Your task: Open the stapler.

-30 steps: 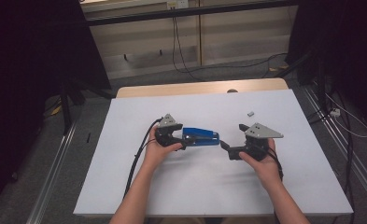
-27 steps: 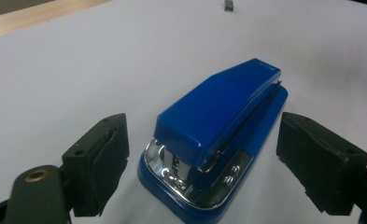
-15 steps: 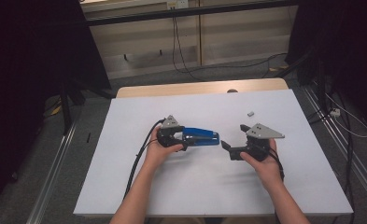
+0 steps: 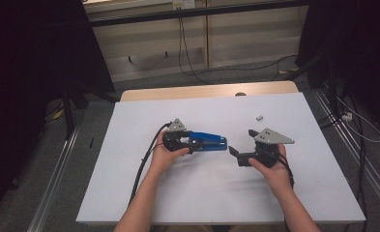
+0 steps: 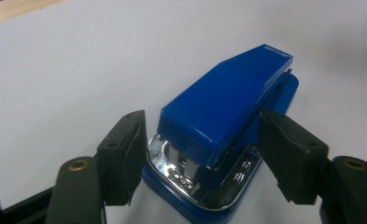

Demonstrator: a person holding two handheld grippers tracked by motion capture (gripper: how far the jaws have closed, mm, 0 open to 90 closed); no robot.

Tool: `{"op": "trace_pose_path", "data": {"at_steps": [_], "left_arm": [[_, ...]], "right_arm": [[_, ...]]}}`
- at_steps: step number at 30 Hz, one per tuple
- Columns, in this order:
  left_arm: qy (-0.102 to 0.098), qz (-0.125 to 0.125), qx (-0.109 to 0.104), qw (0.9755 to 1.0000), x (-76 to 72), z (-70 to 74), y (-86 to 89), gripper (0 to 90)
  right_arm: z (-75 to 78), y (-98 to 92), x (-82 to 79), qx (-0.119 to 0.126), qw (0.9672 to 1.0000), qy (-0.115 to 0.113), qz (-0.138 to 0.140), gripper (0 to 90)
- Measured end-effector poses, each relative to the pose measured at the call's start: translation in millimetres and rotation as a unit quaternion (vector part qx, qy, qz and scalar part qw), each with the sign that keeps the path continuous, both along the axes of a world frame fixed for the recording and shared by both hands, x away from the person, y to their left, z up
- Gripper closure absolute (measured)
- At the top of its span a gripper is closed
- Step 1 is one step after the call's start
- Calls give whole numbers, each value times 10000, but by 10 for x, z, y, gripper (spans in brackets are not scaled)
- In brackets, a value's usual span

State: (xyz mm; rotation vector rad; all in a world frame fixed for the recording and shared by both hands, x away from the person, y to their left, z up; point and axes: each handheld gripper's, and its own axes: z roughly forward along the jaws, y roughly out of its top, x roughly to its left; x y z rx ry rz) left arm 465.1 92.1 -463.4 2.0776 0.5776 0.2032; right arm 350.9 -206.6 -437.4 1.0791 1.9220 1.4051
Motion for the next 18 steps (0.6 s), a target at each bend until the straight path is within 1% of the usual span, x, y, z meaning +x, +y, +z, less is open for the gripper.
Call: {"op": "trace_pose_path", "data": {"at_steps": [8,18], "left_arm": [[20,-124,-71,9999,-8,0,-16,439],[63,-154,-49,9998,-6,10,2,463]], "right_arm": [[-8,5,1,-14,10000,18,16,36],[-13,11,0,-19,10000,29,18,36]]}}
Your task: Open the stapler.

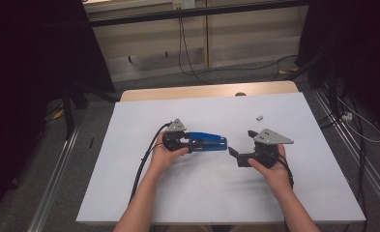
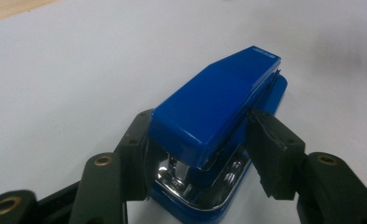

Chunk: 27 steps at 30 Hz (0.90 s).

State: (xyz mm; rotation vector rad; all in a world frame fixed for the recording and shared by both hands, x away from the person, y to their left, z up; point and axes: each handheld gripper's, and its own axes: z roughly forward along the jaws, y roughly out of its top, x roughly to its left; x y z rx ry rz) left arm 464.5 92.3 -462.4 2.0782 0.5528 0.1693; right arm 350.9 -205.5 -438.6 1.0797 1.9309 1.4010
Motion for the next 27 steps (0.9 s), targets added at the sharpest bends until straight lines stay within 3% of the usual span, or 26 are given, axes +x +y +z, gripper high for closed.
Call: {"op": "trace_pose_path", "data": {"at_steps": [5,8,27], "left_arm": [[86,-2,-26,10000,0,9,16,477],[24,17,80,10000,0,21,32,555],[184,83,-79,9998,7,59,64,544]], "right_arm": [[4,-9,1,13,10000,3,-14,37],[0,-11,1,13,10000,9,-18,37],[-5,-3,5,36,10000,46,-1,37]]}}
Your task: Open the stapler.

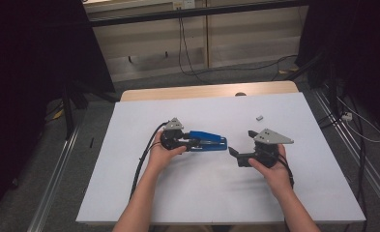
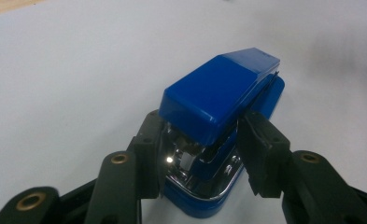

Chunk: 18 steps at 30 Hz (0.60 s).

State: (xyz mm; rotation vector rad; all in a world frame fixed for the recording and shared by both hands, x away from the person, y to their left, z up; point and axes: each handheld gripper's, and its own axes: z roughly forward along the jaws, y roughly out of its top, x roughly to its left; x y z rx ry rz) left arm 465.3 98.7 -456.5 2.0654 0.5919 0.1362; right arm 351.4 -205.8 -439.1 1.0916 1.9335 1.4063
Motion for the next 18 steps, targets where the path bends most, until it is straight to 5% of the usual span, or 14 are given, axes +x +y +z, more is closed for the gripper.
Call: {"op": "trace_pose_path", "data": {"at_steps": [9,13,18], "left_arm": [[-12,21,-204,9998,-9,94,17,534],[47,-45,-605,9981,-20,150,1,556],[28,-33,-672,9977,-28,243,-39,558]], "right_arm": [[-7,35,4,107,9999,68,43,37],[24,84,6,181,9998,34,88,43],[-3,140,11,160,9998,91,119,46]]}}
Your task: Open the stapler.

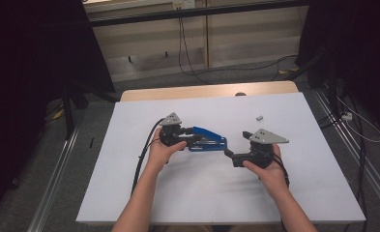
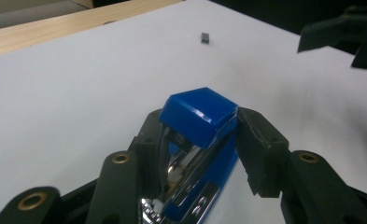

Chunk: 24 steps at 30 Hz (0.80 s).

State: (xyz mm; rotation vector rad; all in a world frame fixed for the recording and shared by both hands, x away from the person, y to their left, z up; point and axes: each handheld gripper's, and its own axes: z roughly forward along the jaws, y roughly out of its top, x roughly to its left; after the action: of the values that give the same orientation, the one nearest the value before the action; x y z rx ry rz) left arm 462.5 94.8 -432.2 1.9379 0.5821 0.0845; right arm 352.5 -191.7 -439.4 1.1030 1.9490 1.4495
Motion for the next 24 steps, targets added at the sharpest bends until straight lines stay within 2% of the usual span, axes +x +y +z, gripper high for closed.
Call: {"op": "trace_pose_path", "data": {"at_steps": [4,6,10,16,19,21,24], "left_arm": [[-32,-21,-24,10000,9,24,-15,577],[20,-2,-82,10000,8,33,-24,580],[63,35,-86,9999,8,73,-51,583],[125,71,-94,9999,5,115,-71,589],[148,109,-134,9997,6,130,-66,588],[127,170,-239,9995,2,156,-60,589],[106,182,-205,9996,-2,177,-65,587]], "right_arm": [[-16,45,7,-50,10000,39,21,52],[-22,76,15,-108,9999,46,22,59],[-43,160,37,-96,9999,99,60,136],[-53,321,83,-388,9988,196,221,607],[-81,396,131,-392,9983,339,278,829],[-101,455,164,-380,9978,442,302,900],[-114,573,209,-370,9977,492,294,900]]}}
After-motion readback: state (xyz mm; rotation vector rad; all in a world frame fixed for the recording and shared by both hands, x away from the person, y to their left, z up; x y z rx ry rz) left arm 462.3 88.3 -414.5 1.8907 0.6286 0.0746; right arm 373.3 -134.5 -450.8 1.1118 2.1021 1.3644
